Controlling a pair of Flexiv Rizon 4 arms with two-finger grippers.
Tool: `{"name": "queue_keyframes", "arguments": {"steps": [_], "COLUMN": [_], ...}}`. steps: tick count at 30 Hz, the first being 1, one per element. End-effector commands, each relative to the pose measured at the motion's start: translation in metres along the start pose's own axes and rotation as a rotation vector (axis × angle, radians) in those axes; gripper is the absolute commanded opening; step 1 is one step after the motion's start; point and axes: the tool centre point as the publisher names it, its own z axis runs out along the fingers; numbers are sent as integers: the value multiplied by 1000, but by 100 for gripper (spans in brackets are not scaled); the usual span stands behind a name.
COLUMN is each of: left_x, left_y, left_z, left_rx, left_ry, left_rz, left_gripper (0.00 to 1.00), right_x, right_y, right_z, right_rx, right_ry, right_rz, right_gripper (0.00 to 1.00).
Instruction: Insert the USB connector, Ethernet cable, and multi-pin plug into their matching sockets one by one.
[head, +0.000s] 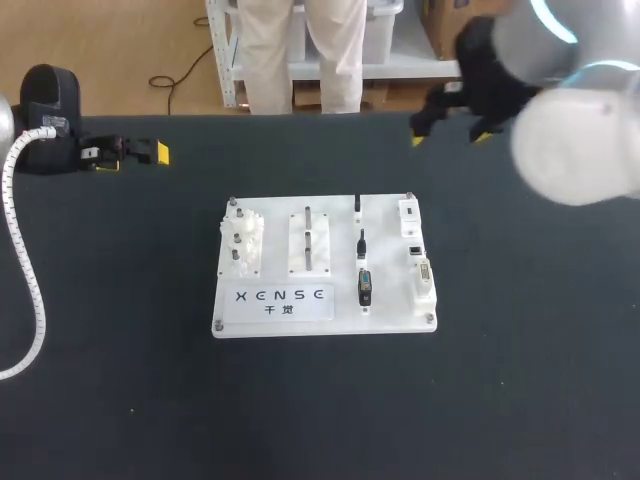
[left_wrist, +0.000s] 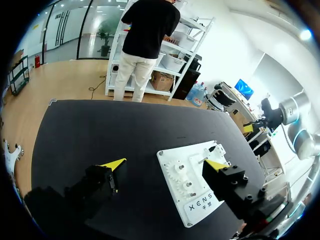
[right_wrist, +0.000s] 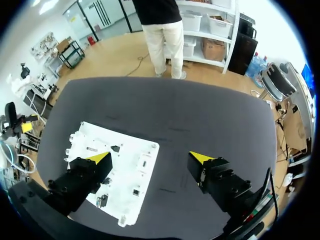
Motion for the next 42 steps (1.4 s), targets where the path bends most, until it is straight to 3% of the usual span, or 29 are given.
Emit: {"name": "queue_keyframes", "arguments": {"steps": [1,8,17,27,42], "left_x": [0,0,0,0,0], "left_y": [0,0,0,0,0], "left_z": [0,0,0,0,0], "left_rx": [0,0,0,0,0], "left_ry": [0,0,0,0,0], "left_rz": [0,0,0,0,0], "left_gripper": [100,100,100,100,100], "right_x": [-7,5,11,1,8], "right_y": [19,34,48,67,80], "right_z": [36,66,97,108,115], "right_rx": [66,155,149,110,191], "right_ry": [32,93,145,166,239], "right_rz": [-24,-78,-12,15,71], "right_gripper": [100,100,100,100,100]}}
